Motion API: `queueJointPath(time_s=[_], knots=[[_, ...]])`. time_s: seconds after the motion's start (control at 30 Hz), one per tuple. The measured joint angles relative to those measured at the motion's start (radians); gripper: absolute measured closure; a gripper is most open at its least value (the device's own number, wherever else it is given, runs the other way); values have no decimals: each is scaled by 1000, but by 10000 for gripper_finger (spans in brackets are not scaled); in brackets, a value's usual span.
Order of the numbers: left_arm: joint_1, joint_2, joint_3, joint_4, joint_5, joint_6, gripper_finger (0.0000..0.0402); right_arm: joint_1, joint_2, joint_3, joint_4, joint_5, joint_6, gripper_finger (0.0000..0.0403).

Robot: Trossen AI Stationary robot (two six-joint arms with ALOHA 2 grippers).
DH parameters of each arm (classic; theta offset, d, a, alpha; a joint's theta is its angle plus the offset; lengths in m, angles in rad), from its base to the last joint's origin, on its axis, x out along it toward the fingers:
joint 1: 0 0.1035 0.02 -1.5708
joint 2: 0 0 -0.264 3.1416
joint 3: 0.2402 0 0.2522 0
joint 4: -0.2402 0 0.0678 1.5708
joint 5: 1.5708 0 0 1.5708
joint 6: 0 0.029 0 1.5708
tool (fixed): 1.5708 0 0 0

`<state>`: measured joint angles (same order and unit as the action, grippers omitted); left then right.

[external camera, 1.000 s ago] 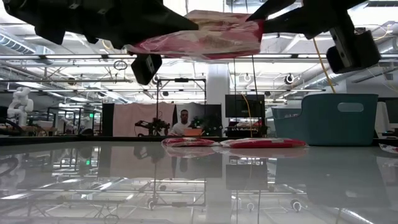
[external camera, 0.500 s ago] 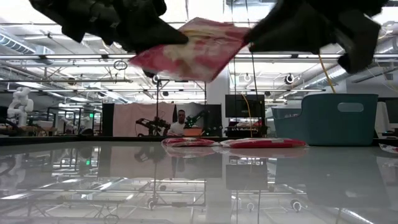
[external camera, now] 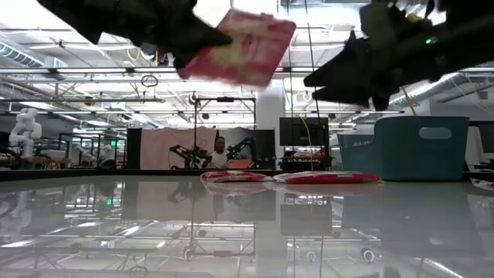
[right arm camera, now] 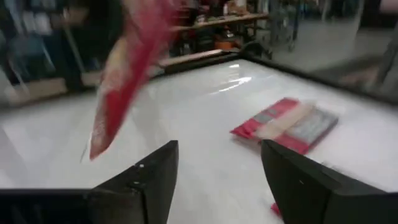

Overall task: Sort popcorn bags into baskets
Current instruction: Put the red popcorn bag into the blue bin

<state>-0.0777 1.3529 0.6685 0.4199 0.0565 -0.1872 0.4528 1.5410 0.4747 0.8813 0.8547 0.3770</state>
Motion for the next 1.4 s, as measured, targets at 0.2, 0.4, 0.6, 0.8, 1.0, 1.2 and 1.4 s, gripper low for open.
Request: queueJointPath(time_s=[0.2,0.4,0.6,0.8,1.0,1.2,1.4], knots=[[-32,78,-89,333,-194,-30,381,-74,0,-139,323,-202,150,179],[-36,209,-114,577,-246,-24,381,-119,0,-198,521,-250,210,179],[-22,337,-94,779,-287,-32,381,-181,0,-164,522,-232,292,179],[8,389,-92,868,-306,-77,381,-208,0,-156,527,-259,242,179],[22,396,-70,873,-296,-80,381,-246,0,-156,520,-336,262,189],[26,396,-40,872,-283,-43,380,-274,0,-149,521,-368,254,231],[32,395,-39,867,-277,-30,380,-283,0,-98,500,-464,176,323]])
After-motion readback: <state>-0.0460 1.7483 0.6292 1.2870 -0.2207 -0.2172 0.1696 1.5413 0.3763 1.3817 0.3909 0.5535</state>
